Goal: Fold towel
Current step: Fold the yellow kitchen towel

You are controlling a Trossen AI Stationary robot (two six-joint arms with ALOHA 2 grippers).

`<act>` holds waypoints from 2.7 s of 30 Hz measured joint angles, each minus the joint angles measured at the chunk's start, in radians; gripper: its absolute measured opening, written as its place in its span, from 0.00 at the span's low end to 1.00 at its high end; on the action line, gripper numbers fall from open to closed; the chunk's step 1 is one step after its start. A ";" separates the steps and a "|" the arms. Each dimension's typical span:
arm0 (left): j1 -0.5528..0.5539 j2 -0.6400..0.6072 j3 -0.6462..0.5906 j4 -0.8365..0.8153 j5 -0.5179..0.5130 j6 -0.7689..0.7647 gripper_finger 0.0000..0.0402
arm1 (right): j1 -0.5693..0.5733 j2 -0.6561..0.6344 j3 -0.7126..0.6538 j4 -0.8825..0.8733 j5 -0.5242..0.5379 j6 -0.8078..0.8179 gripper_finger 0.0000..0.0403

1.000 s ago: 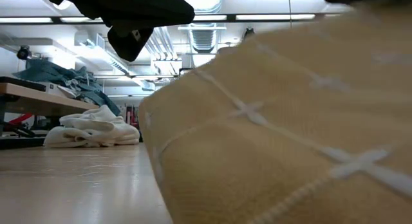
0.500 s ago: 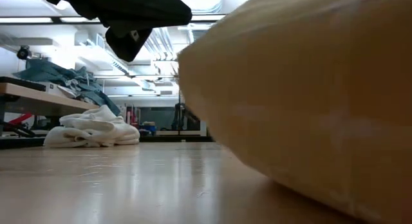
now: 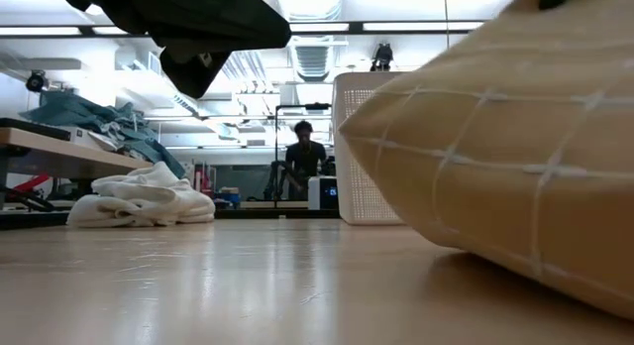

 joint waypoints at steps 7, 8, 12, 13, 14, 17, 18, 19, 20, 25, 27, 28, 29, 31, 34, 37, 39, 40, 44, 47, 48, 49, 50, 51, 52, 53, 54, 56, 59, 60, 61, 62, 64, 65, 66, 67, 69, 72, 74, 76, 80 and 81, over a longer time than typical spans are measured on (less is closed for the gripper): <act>0.000 0.000 0.000 -0.005 0.000 0.000 0.00 | 0.000 0.012 -0.123 0.031 -0.011 0.060 0.00; 0.000 0.000 0.000 -0.005 0.000 0.000 0.00 | -0.001 0.014 -0.148 0.050 -0.022 0.067 0.00; 0.000 0.000 0.000 -0.004 0.000 0.000 0.00 | -0.002 0.014 -0.255 0.205 -0.043 0.081 0.00; 0.000 0.000 0.000 -0.005 0.000 0.000 0.00 | -0.006 0.014 -0.281 0.239 -0.052 0.085 0.00; 0.000 0.000 0.000 -0.004 0.000 0.000 0.00 | -0.007 0.014 -0.307 0.270 -0.057 0.091 0.00; 0.000 0.000 0.000 -0.003 0.000 0.000 0.00 | -0.011 0.014 -0.379 0.306 -0.061 0.121 0.00; 0.000 0.000 0.000 -0.003 -0.001 0.000 0.00 | -0.011 0.014 -0.399 0.306 -0.060 0.131 0.00; 0.000 0.000 0.000 -0.003 -0.001 0.000 0.00 | -0.013 0.014 -0.417 0.307 -0.057 0.142 0.00; 0.000 0.000 0.000 -0.002 -0.001 0.000 0.00 | -0.013 0.014 -0.436 0.308 -0.053 0.148 0.00; 0.001 0.000 0.000 0.001 -0.001 0.000 0.00 | -0.013 0.014 -0.488 0.351 -0.054 0.192 0.03; 0.001 0.000 0.000 0.006 -0.002 0.002 0.00 | -0.013 0.010 -0.485 0.349 -0.054 0.193 0.08; 0.001 0.000 0.000 0.013 -0.001 0.007 0.00 | -0.013 0.005 -0.480 0.347 -0.055 0.192 0.11; 0.003 0.000 0.001 0.019 -0.001 0.008 0.00 | -0.013 -0.002 -0.473 0.345 -0.056 0.192 0.14; 0.007 0.000 0.008 0.019 0.000 0.007 0.00 | -0.013 -0.021 -0.453 0.328 -0.057 0.178 0.22; 0.018 0.002 0.026 0.016 0.000 0.022 0.00 | -0.013 -0.050 -0.418 0.254 -0.055 0.171 0.33; 0.028 0.026 0.062 0.014 0.000 0.056 0.00 | -0.013 -0.078 -0.379 0.172 -0.053 0.172 0.43; 0.041 0.062 0.101 0.004 0.017 0.078 0.00 | -0.012 -0.091 -0.356 0.110 -0.053 0.180 0.47; 0.049 0.086 0.123 -0.002 0.037 0.086 0.00 | -0.011 -0.096 -0.344 0.087 -0.053 0.187 0.48; 0.094 0.200 0.224 -0.052 0.052 0.096 0.00 | 0.005 -0.118 -0.311 0.059 -0.003 0.192 0.52; 0.134 0.284 0.317 -0.108 0.073 0.093 0.00 | 0.028 -0.132 -0.293 0.061 0.066 0.191 0.52; 0.145 0.311 0.351 -0.127 0.092 0.094 0.00 | 0.035 -0.133 -0.288 0.059 0.081 0.190 0.52; 0.153 0.335 0.387 -0.147 0.106 0.095 0.00 | 0.043 -0.134 -0.284 0.059 0.094 0.189 0.51; 0.159 0.360 0.424 -0.167 0.118 0.101 0.00 | 0.052 -0.134 -0.282 0.060 0.108 0.190 0.51; 0.165 0.384 0.460 -0.188 0.131 0.108 0.00 | 0.060 -0.134 -0.282 0.060 0.123 0.194 0.50; 0.167 0.404 0.494 -0.203 0.140 0.121 0.00 | 0.069 -0.133 -0.282 0.059 0.138 0.198 0.49; 0.167 0.422 0.525 -0.216 0.141 0.138 0.00 | 0.078 -0.131 -0.282 0.059 0.153 0.201 0.49; 0.170 0.443 0.555 -0.232 0.142 0.152 0.00 | 0.086 -0.127 -0.282 0.059 0.166 0.204 0.48; 0.176 0.480 0.604 -0.273 0.158 0.174 0.00 | 0.104 -0.116 -0.283 0.061 0.190 0.205 0.47; 0.195 0.528 0.637 -0.353 0.217 0.168 0.00 | 0.125 -0.100 -0.283 0.063 0.221 0.221 0.44; 0.201 0.535 0.641 -0.381 0.229 0.157 0.00 | 0.131 -0.094 -0.283 0.063 0.226 0.225 0.43; 0.208 0.537 0.643 -0.408 0.245 0.148 0.00 | 0.136 -0.087 -0.283 0.064 0.230 0.230 0.42; 0.214 0.537 0.644 -0.435 0.266 0.137 0.00 | 0.140 -0.081 -0.283 0.066 0.233 0.237 0.41; 0.223 0.535 0.642 -0.509 0.329 0.118 0.00 | 0.149 -0.069 -0.283 0.068 0.237 0.251 0.38; 0.225 0.533 0.635 -0.533 0.352 0.106 0.00 | 0.152 -0.062 -0.283 0.070 0.237 0.254 0.37; 0.226 0.528 0.630 -0.567 0.378 0.097 0.00 | 0.154 -0.055 -0.284 0.072 0.238 0.258 0.36; 0.225 0.518 0.617 -0.594 0.393 0.091 0.00 | 0.154 -0.048 -0.284 0.079 0.239 0.258 0.35; 0.216 0.499 0.585 -0.623 0.397 0.088 0.00 | 0.154 -0.032 -0.284 0.106 0.244 0.257 0.33; 0.199 0.461 0.531 -0.642 0.404 0.085 0.00 | 0.154 0.002 -0.284 0.186 0.285 0.236 0.29; 0.187 0.426 0.491 -0.632 0.410 0.105 0.00 | 0.154 0.035 -0.284 0.281 0.337 0.205 0.25; 0.174 0.391 0.452 -0.609 0.413 0.136 0.00 | 0.150 0.077 -0.284 0.389 0.395 0.161 0.22; 0.162 0.315 0.360 -0.536 0.428 0.191 0.00 | 0.127 0.192 -0.284 0.594 0.486 0.078 0.13; 0.161 0.296 0.334 -0.521 0.428 0.191 0.00 | 0.119 0.224 -0.284 0.618 0.496 0.074 0.11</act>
